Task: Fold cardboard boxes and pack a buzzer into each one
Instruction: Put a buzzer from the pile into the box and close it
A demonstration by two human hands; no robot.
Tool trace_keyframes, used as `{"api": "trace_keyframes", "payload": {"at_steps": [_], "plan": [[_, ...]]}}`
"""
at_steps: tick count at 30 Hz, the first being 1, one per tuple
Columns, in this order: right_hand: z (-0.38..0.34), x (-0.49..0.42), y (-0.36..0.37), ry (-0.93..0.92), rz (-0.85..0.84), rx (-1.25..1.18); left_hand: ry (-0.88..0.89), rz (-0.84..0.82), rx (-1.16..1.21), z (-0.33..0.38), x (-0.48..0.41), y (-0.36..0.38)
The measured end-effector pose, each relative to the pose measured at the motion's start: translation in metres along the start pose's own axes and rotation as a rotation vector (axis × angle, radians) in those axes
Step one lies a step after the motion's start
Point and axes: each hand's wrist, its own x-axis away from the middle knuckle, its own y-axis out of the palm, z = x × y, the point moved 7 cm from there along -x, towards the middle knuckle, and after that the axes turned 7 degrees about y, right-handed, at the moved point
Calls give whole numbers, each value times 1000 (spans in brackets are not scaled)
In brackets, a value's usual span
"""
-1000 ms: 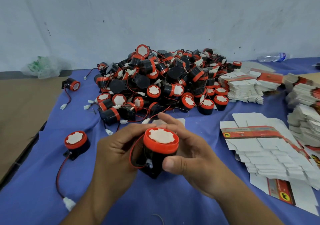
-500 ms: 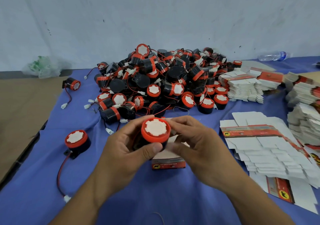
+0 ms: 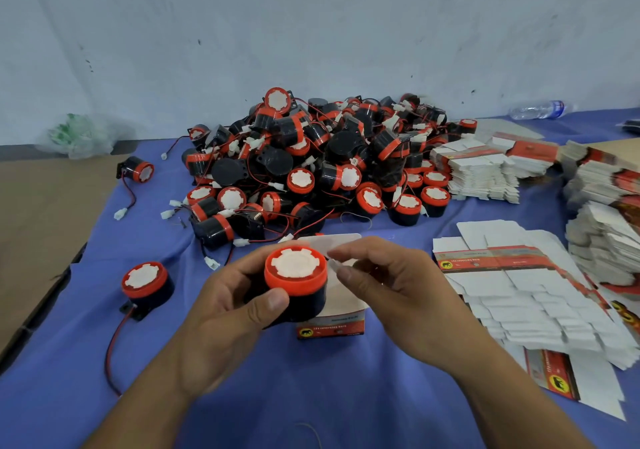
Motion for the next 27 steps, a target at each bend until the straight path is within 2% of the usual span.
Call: {"api": "trace_keyframes", "payload": {"at_steps": [5, 10, 15, 19, 24, 27], "plan": [[-8, 2, 10, -67, -129, 57, -29, -27, 58, -1, 2, 0], [-9, 3, 9, -82, -105, 86, 6, -11, -110, -7, 0, -2], [-19, 11, 8, -129, -295, -9, 58, 16, -98, -6, -1, -1], [-13, 18, 7, -23, -462, -184, 56, 17, -73, -1, -2, 1], [-12, 14, 11, 21, -477, -277, 5, 46, 8, -4, -1, 1], [-9, 7, 6, -33, -365, -77, -12, 13, 53, -6, 0, 4]]}}
